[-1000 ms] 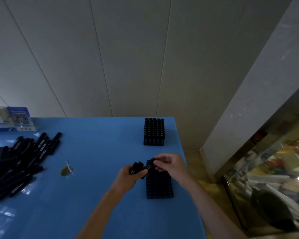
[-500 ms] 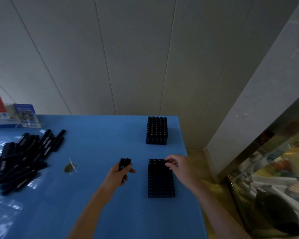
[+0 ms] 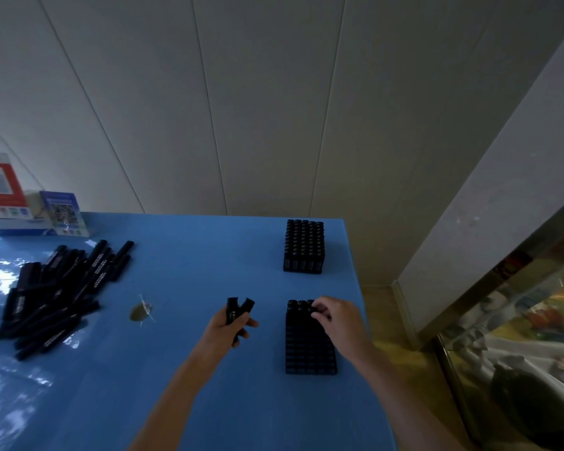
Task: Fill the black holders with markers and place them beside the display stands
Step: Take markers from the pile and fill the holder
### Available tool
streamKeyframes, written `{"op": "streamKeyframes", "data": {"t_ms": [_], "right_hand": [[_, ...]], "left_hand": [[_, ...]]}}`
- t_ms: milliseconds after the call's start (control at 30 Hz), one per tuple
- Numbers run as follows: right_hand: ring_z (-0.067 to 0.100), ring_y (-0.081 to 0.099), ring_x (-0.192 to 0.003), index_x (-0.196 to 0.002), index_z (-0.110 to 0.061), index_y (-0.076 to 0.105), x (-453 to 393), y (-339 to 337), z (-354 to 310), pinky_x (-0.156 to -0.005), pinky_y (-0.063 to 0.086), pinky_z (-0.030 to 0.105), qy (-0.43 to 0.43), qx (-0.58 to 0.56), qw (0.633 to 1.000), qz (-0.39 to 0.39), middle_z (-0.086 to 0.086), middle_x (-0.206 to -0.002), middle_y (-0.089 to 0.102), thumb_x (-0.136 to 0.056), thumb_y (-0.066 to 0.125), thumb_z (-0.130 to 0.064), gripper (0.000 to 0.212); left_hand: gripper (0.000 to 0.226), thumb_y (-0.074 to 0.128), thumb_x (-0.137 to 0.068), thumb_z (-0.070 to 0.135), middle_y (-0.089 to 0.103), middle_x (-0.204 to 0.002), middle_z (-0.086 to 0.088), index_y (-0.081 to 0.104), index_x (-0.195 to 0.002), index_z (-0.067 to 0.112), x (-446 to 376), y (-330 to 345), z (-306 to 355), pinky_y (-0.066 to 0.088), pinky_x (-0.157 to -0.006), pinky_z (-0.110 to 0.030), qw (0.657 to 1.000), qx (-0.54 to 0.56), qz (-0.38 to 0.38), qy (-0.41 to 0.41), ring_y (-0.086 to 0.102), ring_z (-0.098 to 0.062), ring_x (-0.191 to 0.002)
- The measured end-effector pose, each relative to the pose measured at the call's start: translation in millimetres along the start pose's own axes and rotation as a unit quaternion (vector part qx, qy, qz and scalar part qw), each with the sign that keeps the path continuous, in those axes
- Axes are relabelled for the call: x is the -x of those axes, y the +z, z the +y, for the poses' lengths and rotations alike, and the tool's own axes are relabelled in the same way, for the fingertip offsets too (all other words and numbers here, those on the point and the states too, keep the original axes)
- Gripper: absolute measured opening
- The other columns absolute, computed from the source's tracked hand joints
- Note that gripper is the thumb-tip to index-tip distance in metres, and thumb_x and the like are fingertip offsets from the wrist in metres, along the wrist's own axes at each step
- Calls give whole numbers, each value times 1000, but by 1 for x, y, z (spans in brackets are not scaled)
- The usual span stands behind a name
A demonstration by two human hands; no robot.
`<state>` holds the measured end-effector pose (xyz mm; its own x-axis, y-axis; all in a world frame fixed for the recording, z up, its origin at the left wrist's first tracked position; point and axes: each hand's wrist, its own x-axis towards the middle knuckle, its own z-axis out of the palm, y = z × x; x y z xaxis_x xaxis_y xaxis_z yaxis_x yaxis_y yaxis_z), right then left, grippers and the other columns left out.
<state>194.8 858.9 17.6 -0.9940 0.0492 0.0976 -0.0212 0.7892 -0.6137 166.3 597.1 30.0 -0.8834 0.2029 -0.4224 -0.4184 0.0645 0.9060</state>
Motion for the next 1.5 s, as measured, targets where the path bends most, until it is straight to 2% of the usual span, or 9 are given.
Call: {"op": "streamKeyframes", "data": {"t_ms": [133,300,467,600,767,1133,1267,1433,1500], "right_hand": [[2,63,-79,-97,-15,72,0,2,0,-73,49,11,-2,10,1000,6,-4,-91,72,-88,73,-16,9],[-1,58,-78,-103,-17,73,1,-1,-1,-71,41,3,2,16,1000,1,-7,-94,69,-89,71,-17,14],[-1,61,-77,-99,-23,72,2,-10,-5,-71,51,14,15,4,1000,23,-15,-92,67,-89,71,-25,10],[1,66,-83,-106,-23,72,-1,-20,-12,-77,56,19,48,-122,991,-11,-13,-95,70,-89,72,-17,18],[13,71,-92,-112,-28,70,-3,-33,-23,-77,60,29,74,-312,942,-97,-3,-103,74,-87,72,-7,33],[3,69,-94,-99,-28,75,4,-47,-23,-80,53,17,59,-303,942,-132,-10,-95,76,-84,74,-3,30],[19,71,-98,-103,-18,75,5,-44,-21,-80,59,30,69,-381,911,-143,4,-102,76,-81,76,0,28],[24,73,-87,-91,-9,73,0,-40,-18,-74,60,31,103,-407,902,-103,8,-88,76,-79,78,-2,14],[27,74,-81,-92,-5,71,-1,-39,-14,-70,60,30,122,-415,900,-62,13,-87,75,-81,76,-1,12]], "left_hand": [[23,53,-101,9,73,-92,-11,56,-124,7,-1,0,1,46,-56,-24,1000,10,0,2,65,-17,-74],[22,59,-99,13,76,-88,-10,60,-119,5,3,6,4,49,-59,-28,1000,14,-16,0,72,-23,-79],[18,57,-101,19,76,-100,-10,60,-117,13,9,20,10,47,-61,-29,999,-1,-52,6,71,-24,-78],[16,54,-101,14,73,-98,-13,61,-115,8,5,35,11,52,-62,-28,997,10,-77,0,70,-22,-78],[17,54,-102,12,66,-89,-10,64,-109,1,2,51,14,50,-60,-26,993,-10,-115,7,68,-18,-76],[21,48,-105,17,72,-89,-12,60,-118,6,7,64,19,39,-53,-21,984,-19,-178,11,58,-14,-68],[23,48,-105,19,71,-88,-11,61,-118,6,8,64,19,39,-52,-21,984,-4,-179,0,57,-13,-67],[23,46,-106,25,75,-104,-9,63,-119,14,9,61,18,50,-69,-30,988,-30,-154,-6,70,-22,-87],[23,46,-106,26,76,-103,-6,62,-115,11,7,58,16,50,-68,-29,992,-36,-121,-11,72,-21,-89]]}}
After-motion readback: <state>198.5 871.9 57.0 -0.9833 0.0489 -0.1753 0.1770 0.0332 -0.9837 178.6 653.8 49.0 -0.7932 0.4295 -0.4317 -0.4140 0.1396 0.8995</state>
